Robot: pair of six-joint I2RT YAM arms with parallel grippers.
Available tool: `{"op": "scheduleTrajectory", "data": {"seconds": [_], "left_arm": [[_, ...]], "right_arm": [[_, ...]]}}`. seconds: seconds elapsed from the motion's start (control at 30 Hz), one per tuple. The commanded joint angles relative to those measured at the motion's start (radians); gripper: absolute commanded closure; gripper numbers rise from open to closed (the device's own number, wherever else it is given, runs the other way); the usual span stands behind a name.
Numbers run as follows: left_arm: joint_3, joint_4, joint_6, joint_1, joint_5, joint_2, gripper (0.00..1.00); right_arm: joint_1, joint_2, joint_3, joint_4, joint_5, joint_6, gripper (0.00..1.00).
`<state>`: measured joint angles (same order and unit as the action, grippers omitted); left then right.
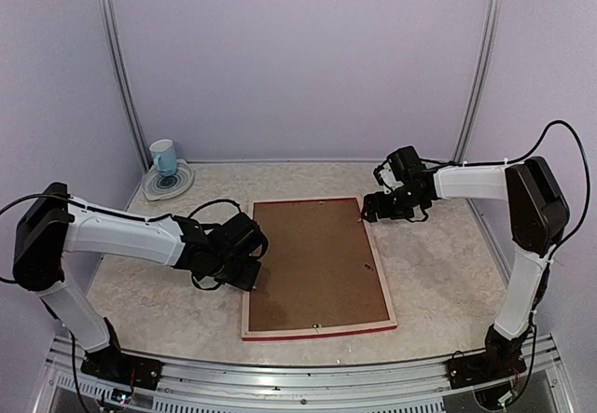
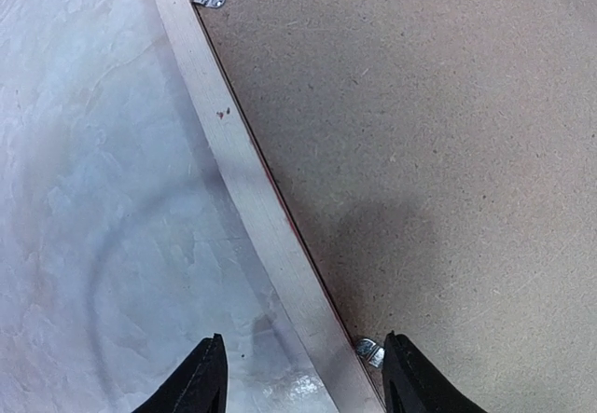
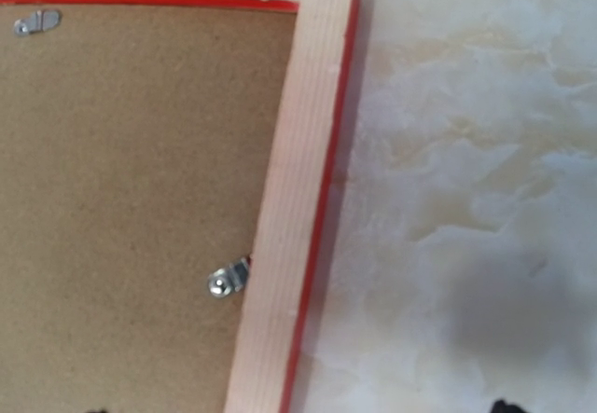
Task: Put the photo into the frame
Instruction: Press the fastener onto the backboard.
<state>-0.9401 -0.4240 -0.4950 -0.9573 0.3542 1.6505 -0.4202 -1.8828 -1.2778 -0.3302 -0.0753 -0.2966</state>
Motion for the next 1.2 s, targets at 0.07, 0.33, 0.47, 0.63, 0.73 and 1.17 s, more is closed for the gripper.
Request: {"op": "scheduleTrajectory", "data": {"seconds": [0.07, 0.33, 0.47, 0.63, 0.73, 1.17], "left_arm": [[-0.044, -0.060, 0.006, -0.012, 0.015, 0.015, 0.44], [-0.064, -0.101, 0.020, -0.016, -0.010, 0.045, 0.48], [-0.066, -0.096, 0.020, -0.018, -0.024, 0.062, 0.48], [-0.070, -0.083, 0.016, -0.018, -0.022, 0.088, 0.48], [-0.073, -0.078, 0.016, -0.018, -0.023, 0.101, 0.48], [-0.071, -0.087, 0.010, -0.018, -0.030, 0.120, 0.53]], "right_arm": [[0.009, 0.027, 0.003, 0.004, -0.007, 0.005, 0.12], [0.009, 0.024, 0.005, 0.008, -0.011, 0.007, 0.12], [0.009, 0.021, 0.006, 0.009, -0.011, 0.007, 0.12], [0.009, 0.022, 0.009, 0.010, -0.008, 0.008, 0.12], [0.011, 0.023, 0.010, 0.011, -0.008, 0.009, 0.12], [0.012, 0.024, 0.012, 0.016, -0.008, 0.010, 0.12]]}}
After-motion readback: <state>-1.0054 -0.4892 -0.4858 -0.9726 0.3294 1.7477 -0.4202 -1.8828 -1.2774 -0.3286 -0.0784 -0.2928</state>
